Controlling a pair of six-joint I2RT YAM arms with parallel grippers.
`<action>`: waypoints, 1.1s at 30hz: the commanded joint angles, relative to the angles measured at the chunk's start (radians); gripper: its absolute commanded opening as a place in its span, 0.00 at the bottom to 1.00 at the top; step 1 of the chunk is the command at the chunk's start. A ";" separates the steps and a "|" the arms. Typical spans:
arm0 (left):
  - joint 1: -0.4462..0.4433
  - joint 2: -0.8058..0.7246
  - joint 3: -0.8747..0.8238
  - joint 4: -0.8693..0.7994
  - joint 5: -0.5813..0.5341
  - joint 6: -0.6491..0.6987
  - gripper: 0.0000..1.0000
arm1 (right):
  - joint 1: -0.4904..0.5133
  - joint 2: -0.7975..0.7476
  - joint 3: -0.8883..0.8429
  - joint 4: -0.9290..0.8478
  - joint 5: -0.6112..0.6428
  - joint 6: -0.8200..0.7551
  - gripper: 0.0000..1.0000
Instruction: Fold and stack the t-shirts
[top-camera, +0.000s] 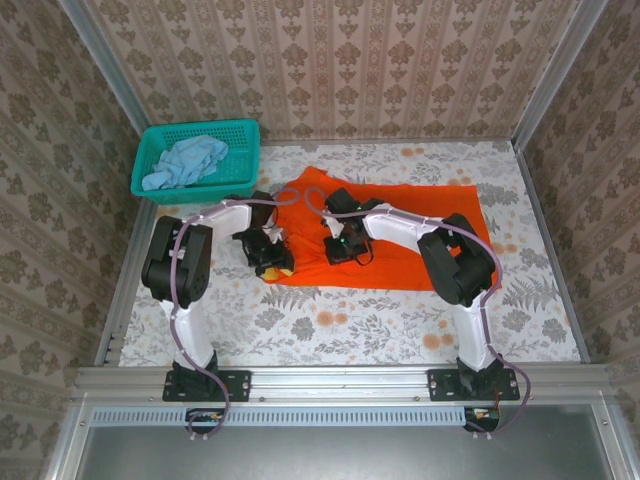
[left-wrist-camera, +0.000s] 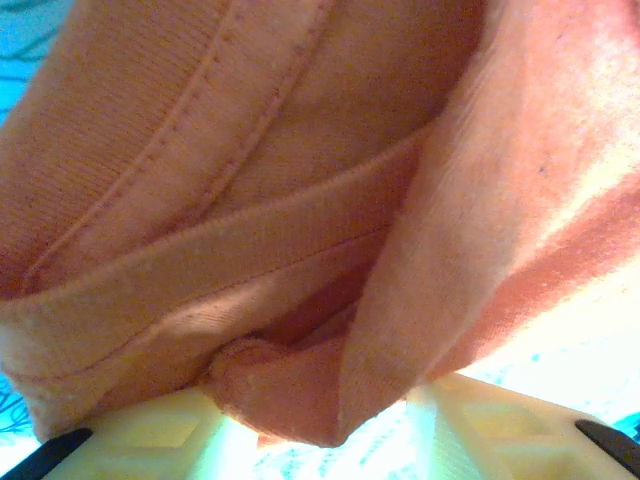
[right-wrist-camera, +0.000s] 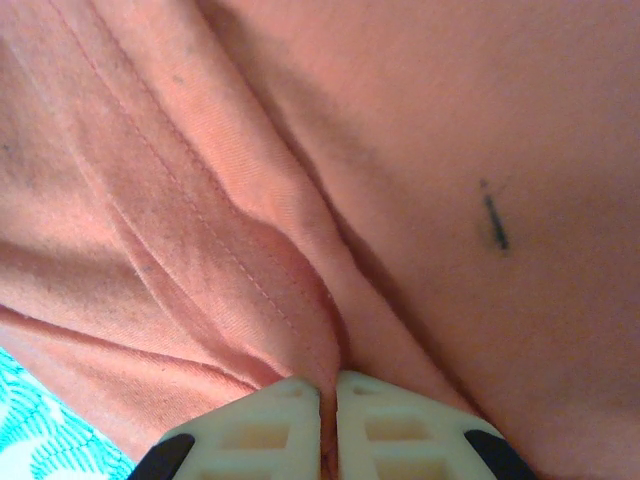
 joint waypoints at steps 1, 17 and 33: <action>-0.007 0.074 -0.057 -0.026 -0.156 0.035 0.44 | -0.023 -0.020 0.032 -0.004 -0.052 0.020 0.12; -0.028 0.077 -0.058 -0.048 -0.238 0.058 0.43 | -0.135 0.019 0.070 0.019 -0.173 0.119 0.12; -0.041 0.062 -0.078 -0.051 -0.260 0.058 0.43 | -0.302 0.062 0.136 -0.083 -0.111 0.321 0.33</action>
